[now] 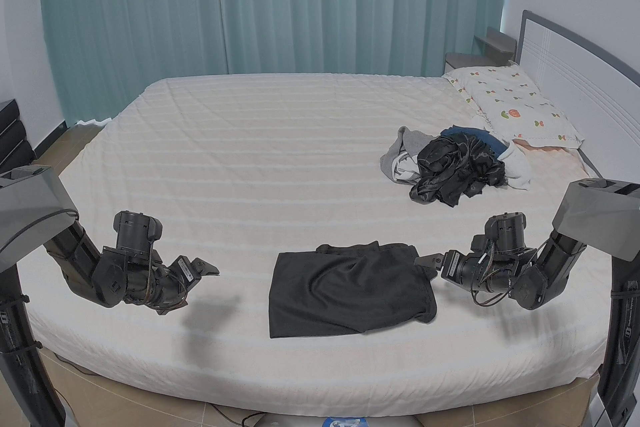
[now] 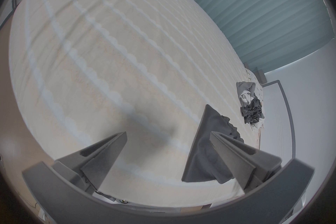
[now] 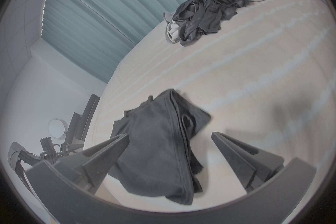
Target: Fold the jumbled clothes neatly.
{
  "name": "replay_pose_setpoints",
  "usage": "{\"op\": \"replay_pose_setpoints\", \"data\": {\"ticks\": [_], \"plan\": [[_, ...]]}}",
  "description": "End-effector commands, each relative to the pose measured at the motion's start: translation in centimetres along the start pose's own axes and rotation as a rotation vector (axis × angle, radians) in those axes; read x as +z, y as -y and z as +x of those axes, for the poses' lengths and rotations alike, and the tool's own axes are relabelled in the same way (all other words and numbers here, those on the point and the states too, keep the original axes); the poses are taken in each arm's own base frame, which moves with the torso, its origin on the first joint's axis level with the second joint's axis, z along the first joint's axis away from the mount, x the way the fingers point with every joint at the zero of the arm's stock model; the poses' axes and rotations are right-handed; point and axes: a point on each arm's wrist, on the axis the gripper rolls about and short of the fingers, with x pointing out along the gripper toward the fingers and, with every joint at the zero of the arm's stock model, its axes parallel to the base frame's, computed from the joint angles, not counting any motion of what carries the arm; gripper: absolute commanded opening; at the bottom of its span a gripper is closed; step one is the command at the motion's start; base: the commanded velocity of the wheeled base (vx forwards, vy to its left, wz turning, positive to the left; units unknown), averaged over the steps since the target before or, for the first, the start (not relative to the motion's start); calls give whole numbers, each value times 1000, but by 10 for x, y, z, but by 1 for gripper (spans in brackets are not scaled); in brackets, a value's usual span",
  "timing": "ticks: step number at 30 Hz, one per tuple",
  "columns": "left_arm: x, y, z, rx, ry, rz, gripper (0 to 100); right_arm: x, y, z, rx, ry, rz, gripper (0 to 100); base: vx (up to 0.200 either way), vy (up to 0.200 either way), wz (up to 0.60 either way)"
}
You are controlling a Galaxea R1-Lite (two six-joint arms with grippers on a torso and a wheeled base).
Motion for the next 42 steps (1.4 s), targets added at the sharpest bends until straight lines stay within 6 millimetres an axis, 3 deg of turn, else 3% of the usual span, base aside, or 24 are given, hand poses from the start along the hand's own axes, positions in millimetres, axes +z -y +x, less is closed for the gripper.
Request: {"op": "replay_pose_setpoints", "data": {"ticks": [1,12,22,29,30,42], "plan": [[-1,-2,1,6,-4,-2,100,5,-5,3,16,16,-9,100,0,0,0],[-1,-5,9,22,-14,-7,100,14,-19,27,65,31,13,100,0,0,0],[-3,-7,12,33,-20,-9,100,11,-2,52,54,28,50,100,0,0,0],[-4,-7,12,36,-22,-7,100,9,-4,65,67,22,41,100,0,0,0],[-4,-7,12,36,-22,-7,100,8,-4,66,68,19,40,0,0,0,0],[-5,-8,12,40,-24,-6,100,14,-5,67,73,48,90,0,0,0,0]]}}
